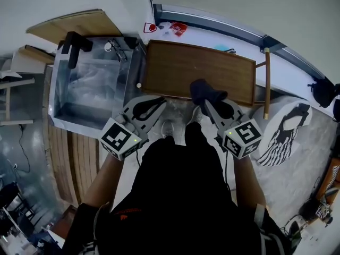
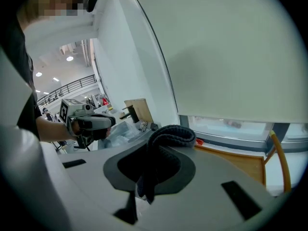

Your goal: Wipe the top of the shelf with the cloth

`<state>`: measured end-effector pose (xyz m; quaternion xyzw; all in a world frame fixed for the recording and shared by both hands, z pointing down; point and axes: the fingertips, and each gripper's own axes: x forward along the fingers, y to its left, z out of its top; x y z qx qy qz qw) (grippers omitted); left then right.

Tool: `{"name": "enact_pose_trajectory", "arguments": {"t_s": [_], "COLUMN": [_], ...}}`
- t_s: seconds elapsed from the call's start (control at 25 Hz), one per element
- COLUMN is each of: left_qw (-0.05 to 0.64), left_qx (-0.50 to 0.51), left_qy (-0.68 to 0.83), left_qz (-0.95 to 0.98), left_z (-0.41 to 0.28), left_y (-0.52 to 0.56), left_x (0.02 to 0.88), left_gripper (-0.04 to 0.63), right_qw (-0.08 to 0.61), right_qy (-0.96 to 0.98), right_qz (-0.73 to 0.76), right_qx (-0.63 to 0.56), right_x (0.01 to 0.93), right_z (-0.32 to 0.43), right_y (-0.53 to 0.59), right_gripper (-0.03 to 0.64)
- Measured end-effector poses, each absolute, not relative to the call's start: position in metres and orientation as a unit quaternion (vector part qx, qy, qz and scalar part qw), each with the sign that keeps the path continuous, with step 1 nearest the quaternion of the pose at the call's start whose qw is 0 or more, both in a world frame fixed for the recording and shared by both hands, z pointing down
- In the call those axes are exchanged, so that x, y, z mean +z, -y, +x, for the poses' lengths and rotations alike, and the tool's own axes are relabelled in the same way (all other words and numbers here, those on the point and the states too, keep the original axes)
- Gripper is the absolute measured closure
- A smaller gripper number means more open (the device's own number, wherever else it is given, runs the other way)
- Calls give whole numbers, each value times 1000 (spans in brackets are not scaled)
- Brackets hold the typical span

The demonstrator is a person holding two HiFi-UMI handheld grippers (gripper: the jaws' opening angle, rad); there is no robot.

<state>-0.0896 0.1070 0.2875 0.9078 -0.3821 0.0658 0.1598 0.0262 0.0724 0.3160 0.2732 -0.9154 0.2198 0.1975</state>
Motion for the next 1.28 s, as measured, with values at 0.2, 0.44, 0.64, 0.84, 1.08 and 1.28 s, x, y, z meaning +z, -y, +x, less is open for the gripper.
{"name": "enact_pose_trajectory", "arguments": {"t_s": [0.2,0.44,0.64,0.84,1.08,1.28], "left_qw": [170,172,168,182,193,197], "left_qx": [73,85,90,89,93,92], "left_qy": [397,417,433,449,445,436], "left_qz": [899,888,881,871,869,873], "left_z": [-66,-32,-2,22,38,34], "left_y": [-76,-36,-11,10,23,26], "left_x": [290,289,287,291,300,314], "left_gripper": [555,555,555,555,558,558], "right_qw": [199,201,202,198,201,212], "right_qy": [919,926,931,935,937,939], "right_qz": [257,235,218,205,204,201], "right_qx": [221,218,212,210,201,180], "right_x": [320,325,326,327,332,342], "right_z": [46,74,99,118,124,106], "right_y": [-37,5,34,59,79,91], "right_gripper": [588,588,588,588,588,588]}}
